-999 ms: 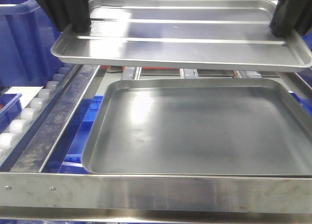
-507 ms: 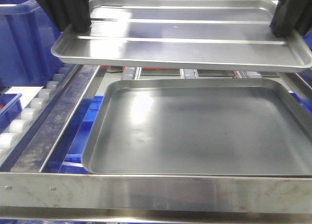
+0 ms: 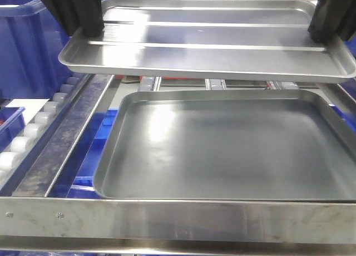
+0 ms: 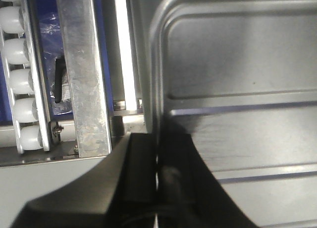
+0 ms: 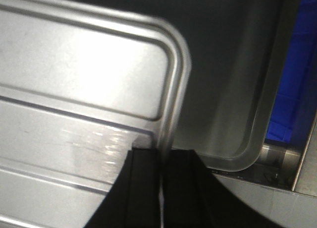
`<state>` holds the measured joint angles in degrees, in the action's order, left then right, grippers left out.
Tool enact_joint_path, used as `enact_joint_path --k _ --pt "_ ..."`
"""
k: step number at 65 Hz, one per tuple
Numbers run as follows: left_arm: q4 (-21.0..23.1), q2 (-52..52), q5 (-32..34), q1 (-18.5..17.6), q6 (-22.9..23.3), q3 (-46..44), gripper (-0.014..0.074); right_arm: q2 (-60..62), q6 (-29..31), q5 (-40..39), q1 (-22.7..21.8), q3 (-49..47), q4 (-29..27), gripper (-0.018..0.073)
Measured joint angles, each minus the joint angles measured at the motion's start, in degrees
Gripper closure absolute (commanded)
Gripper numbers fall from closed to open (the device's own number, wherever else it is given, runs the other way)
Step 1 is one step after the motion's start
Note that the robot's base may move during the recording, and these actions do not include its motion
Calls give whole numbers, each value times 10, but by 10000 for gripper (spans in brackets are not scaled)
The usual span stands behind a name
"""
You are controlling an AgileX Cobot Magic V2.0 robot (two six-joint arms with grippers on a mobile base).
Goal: Grab silver tray and place in blue box
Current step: 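Hold the silver tray raised level between both grippers, then drive the base away from the rack holding the tray in both grippers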
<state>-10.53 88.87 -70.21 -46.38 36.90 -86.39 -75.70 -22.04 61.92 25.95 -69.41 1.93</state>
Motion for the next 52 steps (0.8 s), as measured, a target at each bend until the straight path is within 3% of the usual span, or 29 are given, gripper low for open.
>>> enact_joint_path --k 52 --pt "0 1 0 0 0 0 701 0 0 0 0 0 0 501"
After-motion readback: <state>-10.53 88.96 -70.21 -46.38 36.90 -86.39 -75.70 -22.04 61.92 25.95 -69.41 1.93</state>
